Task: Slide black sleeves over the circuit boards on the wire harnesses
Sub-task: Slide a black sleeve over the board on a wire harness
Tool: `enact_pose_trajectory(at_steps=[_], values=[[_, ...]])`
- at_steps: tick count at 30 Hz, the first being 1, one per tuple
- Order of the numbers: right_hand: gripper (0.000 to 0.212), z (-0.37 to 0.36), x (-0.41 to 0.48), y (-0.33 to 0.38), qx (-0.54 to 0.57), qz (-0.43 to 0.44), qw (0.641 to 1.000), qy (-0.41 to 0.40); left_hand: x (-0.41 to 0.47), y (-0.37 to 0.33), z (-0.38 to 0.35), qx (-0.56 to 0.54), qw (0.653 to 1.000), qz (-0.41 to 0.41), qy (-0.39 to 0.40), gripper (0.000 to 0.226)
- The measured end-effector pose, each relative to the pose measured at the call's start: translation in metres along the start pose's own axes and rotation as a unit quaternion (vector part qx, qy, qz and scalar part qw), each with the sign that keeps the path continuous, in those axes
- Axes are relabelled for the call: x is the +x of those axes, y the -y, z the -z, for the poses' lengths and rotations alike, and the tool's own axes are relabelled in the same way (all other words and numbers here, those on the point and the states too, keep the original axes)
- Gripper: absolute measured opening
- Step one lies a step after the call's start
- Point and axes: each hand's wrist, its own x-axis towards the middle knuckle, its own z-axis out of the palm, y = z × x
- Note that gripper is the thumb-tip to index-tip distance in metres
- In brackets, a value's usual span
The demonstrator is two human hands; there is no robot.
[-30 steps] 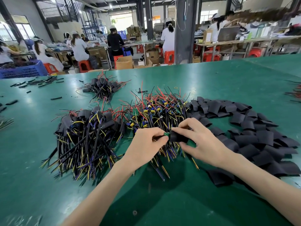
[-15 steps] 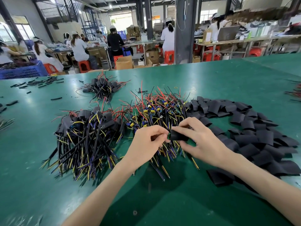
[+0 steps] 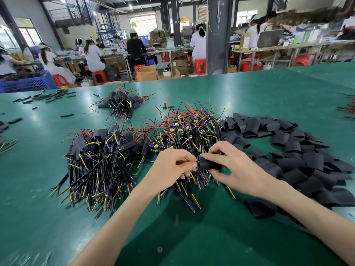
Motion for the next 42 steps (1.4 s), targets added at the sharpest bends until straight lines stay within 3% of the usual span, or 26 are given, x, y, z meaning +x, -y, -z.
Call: enact_pose_trajectory(at_steps=[17, 23, 27, 30, 33, 35, 37, 39, 42], values=[[0.043, 0.000, 0.001, 0.001, 0.014, -0.008, 1.000, 0.007, -0.003, -0.007, 0.000, 0.037, 0.999, -0.011, -0.008, 0.023], [0.044, -0.002, -0.001, 0.001, 0.011, -0.005, 1.000, 0.005, -0.003, -0.004, -0.002, 0.031, 0.999, -0.010, -0.021, 0.012], [0.057, -0.003, 0.000, 0.002, 0.013, -0.008, 1.000, -0.022, -0.003, -0.008, 0.003, 0.060, 0.995, -0.044, -0.063, 0.012], [0.068, 0.001, 0.003, -0.002, -0.031, -0.037, 0.996, -0.074, -0.005, -0.018, 0.020, 0.105, 0.957, -0.132, -0.235, 0.020], [0.065, 0.007, 0.004, -0.013, -0.074, -0.100, 0.985, -0.115, -0.009, -0.024, 0.051, 0.130, 0.863, -0.197, -0.447, 0.017], [0.060, 0.009, 0.003, -0.022, -0.100, -0.141, 0.977, -0.122, -0.009, -0.020, 0.075, 0.127, 0.809, -0.195, -0.539, 0.027], [0.056, 0.010, 0.002, -0.029, -0.120, -0.179, 0.970, -0.112, -0.009, -0.007, 0.099, 0.194, 0.773, -0.191, -0.573, 0.036], [0.051, 0.008, -0.001, -0.035, -0.141, -0.221, 0.961, -0.090, -0.008, 0.014, 0.114, 0.352, 0.745, -0.148, -0.547, 0.028], [0.046, 0.004, -0.004, -0.042, -0.177, -0.267, 0.947, -0.039, -0.005, 0.041, 0.114, 0.429, 0.797, 0.010, -0.426, 0.026]])
